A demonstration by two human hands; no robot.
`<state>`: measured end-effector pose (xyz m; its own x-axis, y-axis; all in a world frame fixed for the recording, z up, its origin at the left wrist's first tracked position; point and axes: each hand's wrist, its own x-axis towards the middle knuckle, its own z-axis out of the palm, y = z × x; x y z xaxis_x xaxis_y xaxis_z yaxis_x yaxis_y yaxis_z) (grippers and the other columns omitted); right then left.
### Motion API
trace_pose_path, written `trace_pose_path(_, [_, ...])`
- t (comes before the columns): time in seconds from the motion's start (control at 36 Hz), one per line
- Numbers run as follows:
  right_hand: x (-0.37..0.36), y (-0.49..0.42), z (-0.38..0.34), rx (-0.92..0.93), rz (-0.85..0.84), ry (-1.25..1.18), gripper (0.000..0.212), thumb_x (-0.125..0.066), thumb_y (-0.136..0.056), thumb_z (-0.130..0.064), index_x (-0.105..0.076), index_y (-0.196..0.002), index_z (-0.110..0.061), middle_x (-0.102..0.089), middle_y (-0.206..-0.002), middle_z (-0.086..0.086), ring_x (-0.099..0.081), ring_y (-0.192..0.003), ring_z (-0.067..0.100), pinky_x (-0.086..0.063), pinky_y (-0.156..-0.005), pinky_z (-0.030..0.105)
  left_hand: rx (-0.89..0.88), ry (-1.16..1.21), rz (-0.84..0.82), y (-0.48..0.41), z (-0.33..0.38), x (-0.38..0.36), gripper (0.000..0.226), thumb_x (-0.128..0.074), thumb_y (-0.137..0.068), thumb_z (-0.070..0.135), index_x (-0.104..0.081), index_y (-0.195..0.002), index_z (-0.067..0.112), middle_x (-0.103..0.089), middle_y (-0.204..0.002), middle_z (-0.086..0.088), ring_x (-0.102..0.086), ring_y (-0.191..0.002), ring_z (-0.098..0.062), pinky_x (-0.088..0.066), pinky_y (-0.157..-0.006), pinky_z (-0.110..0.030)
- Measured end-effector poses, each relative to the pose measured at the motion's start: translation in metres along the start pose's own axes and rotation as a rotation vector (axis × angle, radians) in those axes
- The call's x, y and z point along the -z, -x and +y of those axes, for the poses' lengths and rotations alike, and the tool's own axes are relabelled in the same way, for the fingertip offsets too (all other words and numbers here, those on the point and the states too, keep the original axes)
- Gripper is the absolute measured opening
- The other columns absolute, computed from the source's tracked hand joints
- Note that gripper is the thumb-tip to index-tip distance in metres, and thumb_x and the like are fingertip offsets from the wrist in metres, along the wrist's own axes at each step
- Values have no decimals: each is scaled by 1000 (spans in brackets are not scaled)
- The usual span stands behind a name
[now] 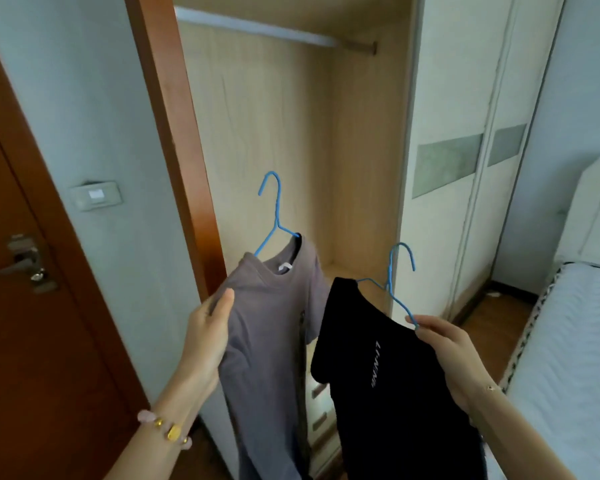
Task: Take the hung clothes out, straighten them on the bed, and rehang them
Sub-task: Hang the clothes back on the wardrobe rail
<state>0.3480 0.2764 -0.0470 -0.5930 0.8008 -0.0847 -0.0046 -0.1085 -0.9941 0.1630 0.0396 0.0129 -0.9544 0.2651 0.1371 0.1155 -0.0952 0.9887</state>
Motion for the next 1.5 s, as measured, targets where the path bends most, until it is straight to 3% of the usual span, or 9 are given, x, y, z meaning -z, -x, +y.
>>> trace_pose_path(0.19, [-63, -94, -24, -17, -33, -84, 22, -44, -97, 7, -63, -101, -4, -65, -81, 11, -64, -66, 17, -54, -53, 17, 29, 48, -145, -100, -6, -38, 16, -52, -93, 17, -67, -89, 17, -73, -77, 11, -65, -79, -1, -50, -71, -16])
trace_pose_path(0.31, [-91, -139, -50, 19, -60, -65, 26, -45, -98, 2, -66, -95, -12, -66, -87, 11, -62, -77, 22, -52, -70, 26, 18, 77, -169, -149, 10, -56, 18, -50, -93, 13, -66, -87, 19, -70, -97, 0, -63, -98, -16, -46, -98, -35])
trace_pose_path(0.44, [-113, -183, -76, 78, -75, -23, 23, -49, -97, -4, -67, -107, -13, -68, -96, 7, -61, -97, 24, -43, -100, 40, 63, 185, -131, -192, 19, -76, 15, -53, -92, 21, -66, -86, 17, -71, -102, -8, -64, -101, -26, -45, -101, -46])
trace_pose_path(0.64, [-147, -249, -121, 245, -103, 78, 22, -50, -98, -8, -66, -109, -18, -70, -95, 3, -64, -81, 13, -51, -76, 18, 87, 404, -4, -229, 26, -102, 22, -49, -94, 17, -60, -109, 6, -67, -104, -13, -63, -94, -26, -50, -80, -32])
trace_pose_path(0.78, [-185, -317, -147, 371, -163, 160, 21, -51, -97, -7, -67, -110, -13, -70, -86, -2, -64, -63, -6, -49, -62, 3, 29, 383, 106, -256, 28, -130, 15, -48, -94, 13, -60, -85, 15, -66, -87, -4, -62, -80, -17, -50, -75, -32])
trace_pose_path(1.03, [-247, -428, -191, 442, -427, 133, 20, -52, -97, -9, -68, -108, -15, -66, -89, 2, -60, -75, 3, -42, -60, 2, -20, 366, 340, -325, 30, -170, 13, -49, -92, 6, -59, -101, 4, -64, -101, -20, -61, -94, -30, -47, -83, -39])
trace_pose_path(1.14, [-262, -464, -214, 473, -544, 130, 20, -52, -97, -9, -68, -107, -15, -65, -105, 5, -57, -98, 15, -42, -83, 16, -40, 320, 436, -357, 46, -182, 13, -50, -92, 9, -61, -96, 4, -64, -106, -23, -61, -102, -34, -44, -97, -46])
trace_pose_path(1.36, [-318, -508, -275, 450, -776, 28, 22, -51, -97, -8, -69, -110, -10, -67, -67, -11, -58, -49, -8, -45, -54, 4, -286, 233, 524, -402, 116, -171, 17, -46, -94, 11, -59, -99, 1, -59, -76, -11, -56, -70, -26, -44, -68, -32])
trace_pose_path(1.5, [-357, -516, -315, 431, -884, -37, 19, -53, -95, -6, -70, -104, -11, -68, -74, -2, -61, -48, -4, -48, -52, 6, -328, 76, 501, -419, 167, -162, 18, -44, -95, 17, -57, -83, 11, -59, -79, -9, -56, -68, -21, -45, -67, -29])
